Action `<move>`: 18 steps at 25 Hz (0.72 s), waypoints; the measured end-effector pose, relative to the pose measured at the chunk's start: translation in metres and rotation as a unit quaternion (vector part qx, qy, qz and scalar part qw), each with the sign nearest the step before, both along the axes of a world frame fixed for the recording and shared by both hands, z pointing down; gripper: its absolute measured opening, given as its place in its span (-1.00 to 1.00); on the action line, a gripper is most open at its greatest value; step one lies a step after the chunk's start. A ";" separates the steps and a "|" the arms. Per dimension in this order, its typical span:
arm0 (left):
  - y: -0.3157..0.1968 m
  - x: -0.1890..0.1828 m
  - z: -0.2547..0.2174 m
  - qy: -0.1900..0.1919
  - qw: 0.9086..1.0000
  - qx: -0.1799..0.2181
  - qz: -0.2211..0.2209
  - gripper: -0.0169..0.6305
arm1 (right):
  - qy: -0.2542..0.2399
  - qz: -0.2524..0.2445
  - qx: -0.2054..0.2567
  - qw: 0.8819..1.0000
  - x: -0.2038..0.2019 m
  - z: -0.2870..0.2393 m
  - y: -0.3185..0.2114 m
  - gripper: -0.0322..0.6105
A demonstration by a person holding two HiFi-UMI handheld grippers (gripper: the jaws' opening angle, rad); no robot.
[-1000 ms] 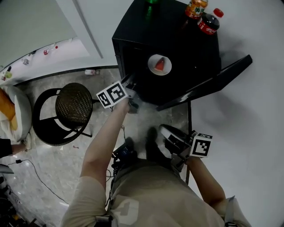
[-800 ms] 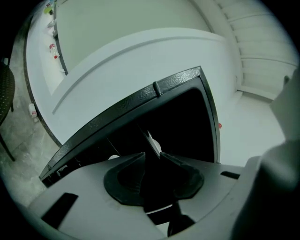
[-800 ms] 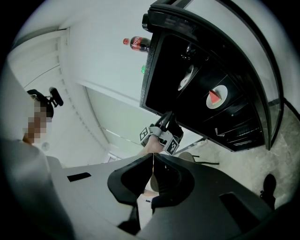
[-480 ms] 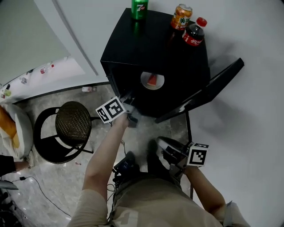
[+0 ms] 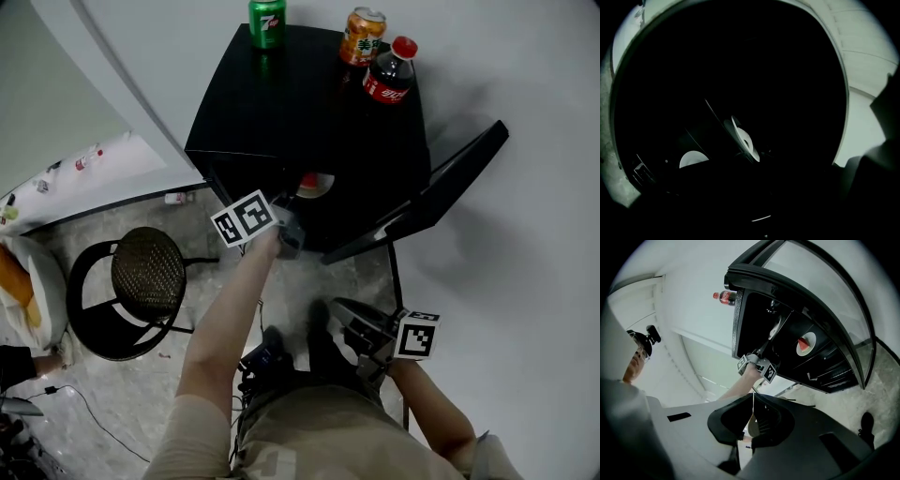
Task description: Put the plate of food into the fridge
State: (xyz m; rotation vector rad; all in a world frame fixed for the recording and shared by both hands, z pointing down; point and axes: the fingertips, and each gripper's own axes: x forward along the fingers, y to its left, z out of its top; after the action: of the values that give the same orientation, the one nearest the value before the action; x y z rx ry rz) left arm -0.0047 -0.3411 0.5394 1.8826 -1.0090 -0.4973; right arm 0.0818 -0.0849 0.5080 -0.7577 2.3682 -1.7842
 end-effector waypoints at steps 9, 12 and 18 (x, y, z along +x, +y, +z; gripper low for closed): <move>-0.024 0.006 0.011 0.000 1.000 -0.017 -0.014 -0.74 | 0.001 0.018 -0.010 1.000 0.019 0.004 -0.007 -0.83; -0.024 0.006 0.012 0.006 1.000 -0.017 -0.018 -0.74 | 0.000 0.018 -0.008 1.000 0.020 0.003 -0.011 -0.83; -0.010 0.004 0.005 0.007 1.000 -0.011 -0.010 -0.74 | -0.003 0.011 0.000 1.000 0.014 -0.001 -0.011 -0.83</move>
State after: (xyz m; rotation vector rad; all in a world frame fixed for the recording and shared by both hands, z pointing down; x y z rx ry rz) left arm -0.0007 -0.3507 0.5449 1.8489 -1.0207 -0.5071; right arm 0.0961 -0.0956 0.5074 -0.7747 2.3461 -1.7753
